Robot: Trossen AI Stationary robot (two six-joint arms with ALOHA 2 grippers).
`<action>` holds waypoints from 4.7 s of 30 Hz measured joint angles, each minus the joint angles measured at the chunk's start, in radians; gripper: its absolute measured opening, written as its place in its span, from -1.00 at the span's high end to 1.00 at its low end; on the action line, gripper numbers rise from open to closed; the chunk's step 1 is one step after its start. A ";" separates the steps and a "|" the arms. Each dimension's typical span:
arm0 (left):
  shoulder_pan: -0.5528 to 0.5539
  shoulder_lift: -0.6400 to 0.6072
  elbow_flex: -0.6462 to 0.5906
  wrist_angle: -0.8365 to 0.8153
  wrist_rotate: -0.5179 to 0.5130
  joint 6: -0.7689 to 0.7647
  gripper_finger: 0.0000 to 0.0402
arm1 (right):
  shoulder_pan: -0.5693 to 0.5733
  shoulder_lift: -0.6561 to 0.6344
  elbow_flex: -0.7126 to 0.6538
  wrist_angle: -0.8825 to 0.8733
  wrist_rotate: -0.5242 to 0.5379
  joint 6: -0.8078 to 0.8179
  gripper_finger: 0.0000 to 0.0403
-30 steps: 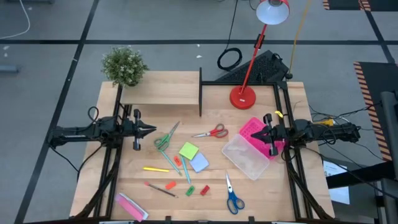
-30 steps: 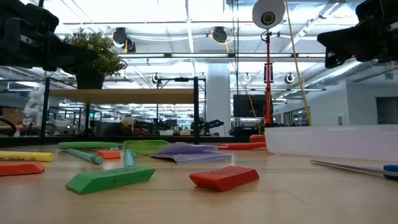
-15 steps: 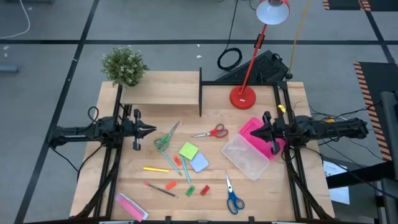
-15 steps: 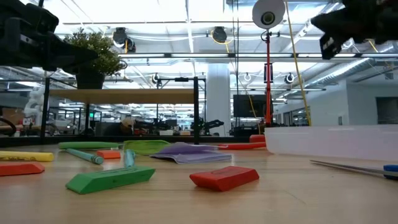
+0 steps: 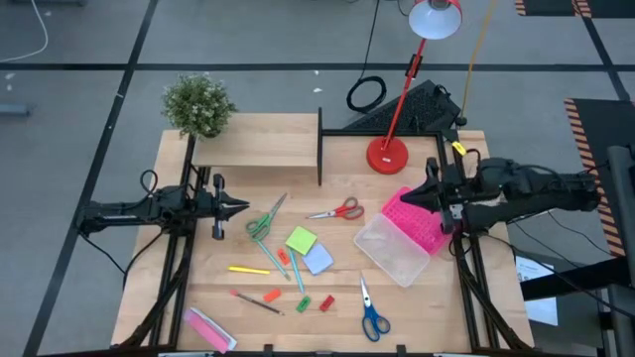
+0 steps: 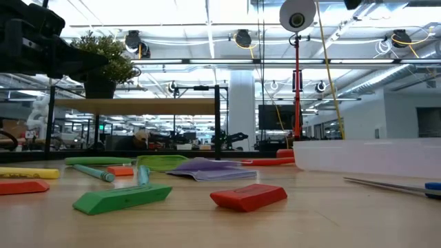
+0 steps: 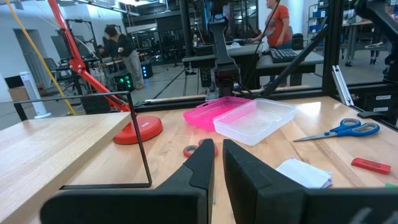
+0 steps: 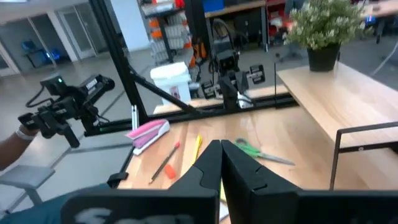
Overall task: Pack school essentials
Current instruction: Put the red scissors into the pink supply box
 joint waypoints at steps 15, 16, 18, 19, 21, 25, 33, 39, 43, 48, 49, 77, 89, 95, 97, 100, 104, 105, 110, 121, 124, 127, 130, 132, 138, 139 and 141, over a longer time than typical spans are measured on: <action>0.000 0.000 0.000 0.001 0.000 0.000 0.81 | 0.033 0.253 0.209 -0.131 0.001 -0.026 1.00; 0.000 0.000 0.000 0.002 0.000 0.000 0.81 | 0.037 0.258 0.201 -0.123 0.002 -0.031 1.00; 0.000 0.000 0.000 0.002 0.000 0.000 0.81 | 0.046 0.262 0.179 -0.092 0.003 -0.032 1.00; 0.000 0.000 0.000 0.002 0.000 0.000 0.81 | 0.051 0.262 0.163 -0.072 0.004 -0.033 1.00; 0.000 0.000 0.000 0.002 0.000 0.000 0.81 | 0.063 0.260 0.117 -0.013 0.004 -0.034 1.00; 0.000 0.000 0.000 0.002 0.000 0.000 0.81 | 0.093 0.258 0.004 0.119 0.004 -0.034 1.00; 0.000 0.000 0.000 0.007 0.004 -0.044 0.81 | 0.150 0.258 -0.173 0.241 0.052 -0.013 1.00; -0.004 0.000 0.021 0.043 0.045 -0.103 0.81 | 0.159 0.258 -0.214 0.250 0.057 -0.007 1.00; -0.029 0.005 0.101 0.047 0.052 -0.100 0.81 | 0.152 0.257 -0.218 0.248 0.084 -0.007 1.00; -0.065 0.064 0.241 0.026 0.053 -0.058 0.81 | 0.153 0.257 -0.218 0.248 0.084 -0.009 1.00; -0.071 0.085 0.270 0.012 0.053 -0.056 0.82 | 0.153 0.257 -0.218 0.248 0.084 -0.014 1.00; -0.084 0.708 0.671 -0.374 0.099 -0.075 0.81 | 0.151 0.320 -0.218 0.249 0.234 0.012 1.00; -0.084 0.735 0.718 -0.375 0.088 0.005 0.81 | 0.023 0.460 -0.218 0.317 0.232 -0.008 1.00; -0.084 0.735 0.718 -0.375 0.088 0.102 0.81 | -0.044 0.508 -0.218 0.362 0.164 0.020 1.00; -0.084 0.735 0.718 -0.375 0.088 0.103 0.81 | -0.056 0.514 -0.218 0.359 0.134 0.027 1.00; -0.084 0.735 0.718 -0.383 0.088 0.102 0.81 | -0.059 0.513 -0.209 0.352 0.104 0.059 1.00; -0.084 0.735 0.718 -0.390 0.087 0.100 0.81 | -0.048 0.513 -0.158 0.287 0.105 0.081 1.00; -0.084 0.735 0.718 -0.390 0.087 0.096 0.81 | -0.043 0.517 -0.145 0.278 0.106 0.081 1.00; -0.084 0.735 0.718 -0.390 0.085 0.069 0.81 | -0.037 0.558 -0.050 0.197 0.107 0.057 1.00; -0.105 0.735 0.718 -0.396 0.053 -0.103 0.81 | -0.104 0.773 0.264 -0.224 0.105 -0.139 1.00; -0.122 0.735 0.718 -0.392 -0.004 -0.107 0.81 | -0.124 0.833 0.327 -0.295 0.101 -0.194 0.99; -0.135 0.735 0.718 -0.389 -0.041 -0.100 0.81 | -0.146 0.883 0.352 -0.318 0.067 -0.235 0.92; -0.141 0.735 0.718 -0.389 -0.043 -0.094 0.81 | -0.172 0.926 0.353 -0.316 0.042 -0.264 0.78; -0.141 0.735 0.718 -0.388 -0.044 -0.072 0.81 | -0.191 0.957 0.354 -0.314 0.032 -0.283 0.68; -0.141 0.735 0.718 -0.380 -0.045 -0.030 0.81 | -0.231 1.052 0.354 -0.313 0.025 -0.330 0.38; -0.141 0.735 0.718 -0.380 -0.044 -0.029 0.81 | -0.236 1.066 0.354 -0.314 0.024 -0.338 0.35; -0.141 0.735 0.718 -0.380 -0.044 -0.030 0.81 | -0.237 1.095 0.354 -0.314 0.024 -0.356 0.28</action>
